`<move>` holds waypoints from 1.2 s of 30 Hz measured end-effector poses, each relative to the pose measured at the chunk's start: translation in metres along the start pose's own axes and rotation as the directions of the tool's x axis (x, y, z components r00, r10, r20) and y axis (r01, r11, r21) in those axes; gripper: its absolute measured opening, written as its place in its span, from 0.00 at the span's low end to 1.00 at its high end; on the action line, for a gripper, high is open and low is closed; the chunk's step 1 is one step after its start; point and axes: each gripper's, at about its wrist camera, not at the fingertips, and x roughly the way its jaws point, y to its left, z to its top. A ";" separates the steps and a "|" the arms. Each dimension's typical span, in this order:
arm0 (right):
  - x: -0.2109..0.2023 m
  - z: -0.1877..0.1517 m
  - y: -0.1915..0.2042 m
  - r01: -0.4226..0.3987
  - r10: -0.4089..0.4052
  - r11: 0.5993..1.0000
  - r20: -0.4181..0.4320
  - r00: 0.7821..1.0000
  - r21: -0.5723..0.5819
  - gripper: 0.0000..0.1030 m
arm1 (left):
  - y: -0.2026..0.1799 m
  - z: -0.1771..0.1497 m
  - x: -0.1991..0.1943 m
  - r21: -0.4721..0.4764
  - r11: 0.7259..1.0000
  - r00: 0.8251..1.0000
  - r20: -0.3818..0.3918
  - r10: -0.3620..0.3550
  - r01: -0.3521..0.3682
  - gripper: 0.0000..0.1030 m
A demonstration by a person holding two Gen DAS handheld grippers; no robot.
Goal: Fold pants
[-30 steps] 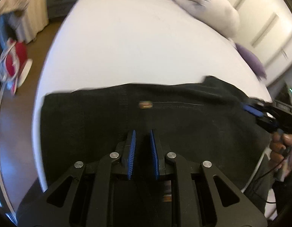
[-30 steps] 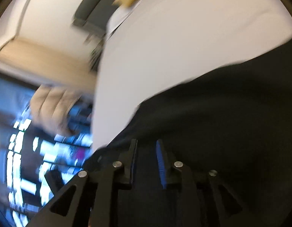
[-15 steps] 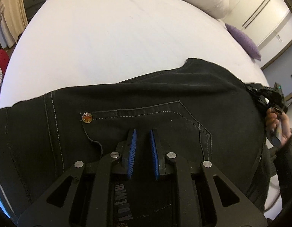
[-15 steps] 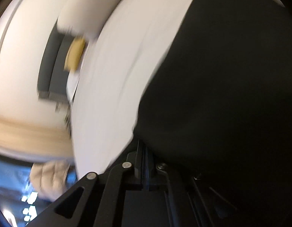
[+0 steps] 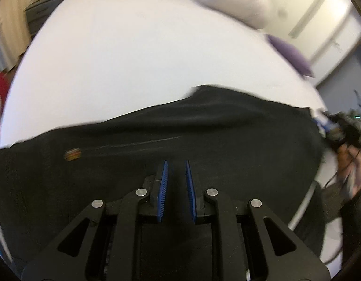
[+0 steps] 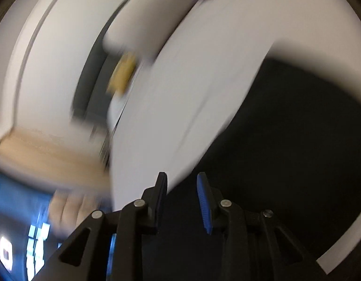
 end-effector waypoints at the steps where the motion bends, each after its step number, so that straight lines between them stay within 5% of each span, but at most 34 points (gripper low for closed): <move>1: 0.013 -0.021 0.003 -0.029 0.029 1.000 -0.062 0.998 -0.005 0.29 | -0.018 0.002 0.001 0.031 0.999 1.000 -0.002 -0.028 0.028 0.15; 4: 0.056 -0.069 -0.006 -0.040 0.047 0.999 -0.216 0.975 0.036 0.22 | -0.052 0.001 0.024 0.066 0.991 0.992 -0.054 -0.110 0.113 0.15; 5: 0.072 -0.078 -0.002 -0.005 0.010 1.000 -0.222 0.975 0.027 0.00 | -0.056 0.000 0.032 0.070 0.991 0.991 -0.074 -0.113 0.118 0.15; 7: 0.078 -0.070 -0.012 -0.015 0.028 0.998 -0.216 0.976 0.060 0.00 | -0.058 -0.006 0.056 0.069 0.992 0.988 -0.126 -0.094 0.103 0.15; 10: 0.044 -0.023 -0.038 0.041 -0.033 0.996 -0.100 0.994 0.075 0.00 | -0.042 -0.011 0.058 -0.002 0.986 0.981 -0.104 -0.165 0.165 0.15; 13: 0.007 0.013 -0.072 0.071 -0.078 0.983 0.036 0.996 0.170 0.00 | -0.031 -0.017 0.047 0.015 0.989 0.985 -0.091 -0.147 0.149 0.15; 20: -0.103 0.057 -0.132 0.186 -0.261 0.939 0.250 0.932 0.289 0.00 | -0.001 -0.035 0.029 -0.044 0.977 0.976 -0.042 -0.212 0.210 0.15; 21: -0.113 0.058 -0.129 0.209 -0.283 0.938 0.260 0.923 0.277 0.06 | 0.001 -0.038 0.027 -0.041 0.977 0.977 -0.036 -0.211 0.209 0.15; 23: -0.133 0.053 -0.111 0.296 -0.355 0.928 0.300 0.885 0.227 0.65 | 0.009 -0.041 0.021 -0.038 0.986 0.986 -0.028 -0.164 0.163 0.15; 25: -0.149 0.043 -0.095 0.324 -0.372 0.927 0.349 0.860 0.190 0.80 | 0.022 -0.045 0.008 -0.059 0.988 0.990 -0.021 -0.142 0.141 0.15; 30: -0.178 0.017 -0.082 0.226 -0.234 0.972 0.337 0.912 0.062 0.73 | 0.023 -0.041 -0.027 -0.073 0.993 0.995 0.040 -0.090 0.093 0.15; 36: -0.179 -0.002 -0.123 0.205 -0.272 0.948 0.287 0.918 0.245 0.55 | -0.017 -0.026 -0.011 -0.042 0.987 0.987 0.039 -0.155 0.157 0.15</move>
